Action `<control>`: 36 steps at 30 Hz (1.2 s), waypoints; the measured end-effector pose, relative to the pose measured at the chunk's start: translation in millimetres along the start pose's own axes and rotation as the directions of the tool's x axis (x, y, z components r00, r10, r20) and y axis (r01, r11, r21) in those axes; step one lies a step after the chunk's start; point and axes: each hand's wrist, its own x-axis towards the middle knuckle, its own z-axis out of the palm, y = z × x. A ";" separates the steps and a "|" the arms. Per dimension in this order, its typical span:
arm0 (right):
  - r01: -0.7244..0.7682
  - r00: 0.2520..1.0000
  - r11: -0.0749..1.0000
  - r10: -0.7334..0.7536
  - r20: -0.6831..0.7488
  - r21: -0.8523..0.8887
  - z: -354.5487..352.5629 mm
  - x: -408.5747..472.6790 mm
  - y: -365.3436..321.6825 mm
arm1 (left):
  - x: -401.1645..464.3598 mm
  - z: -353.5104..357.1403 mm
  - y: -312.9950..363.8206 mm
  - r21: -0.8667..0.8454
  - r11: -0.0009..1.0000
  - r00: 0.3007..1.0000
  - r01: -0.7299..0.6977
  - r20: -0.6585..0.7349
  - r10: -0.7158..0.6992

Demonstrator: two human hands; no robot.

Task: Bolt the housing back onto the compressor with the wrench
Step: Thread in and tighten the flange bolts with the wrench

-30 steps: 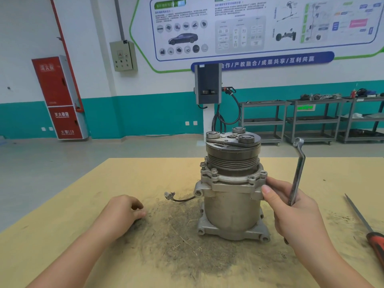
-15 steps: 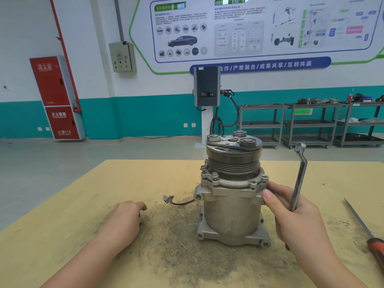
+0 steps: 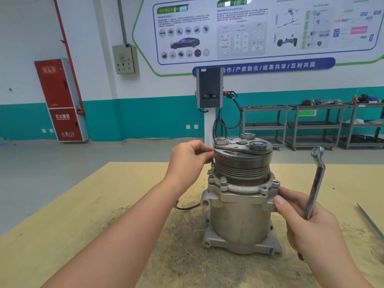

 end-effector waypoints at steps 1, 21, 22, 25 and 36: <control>0.001 1.000 1.000 -0.001 -0.005 0.000 0.1 0.6 1.3 | 0.9 -0.3 -3.4 0.014 1.000 1.000 0.003 0.003 -0.003; -0.016 1.000 1.000 0.016 -0.013 -0.005 -0.8 2.4 5.4 | 8.6 -0.8 -7.4 0.265 0.953 0.988 -0.148 0.072 0.134; -0.019 1.000 1.000 0.019 -0.015 -0.011 -1.1 2.4 5.6 | 8.9 -1.4 -7.6 0.258 0.955 0.989 -0.145 0.068 0.132; -0.026 1.000 0.999 0.026 -0.017 -0.024 -1.0 2.3 5.4 | 10.5 -1.9 -8.8 0.263 0.953 0.989 -0.148 0.057 0.138; -0.015 1.000 1.000 0.014 -0.019 -0.020 -0.3 0.3 4.2 | 7.9 4.9 -17.6 -0.077 0.997 0.999 -0.017 -0.044 0.014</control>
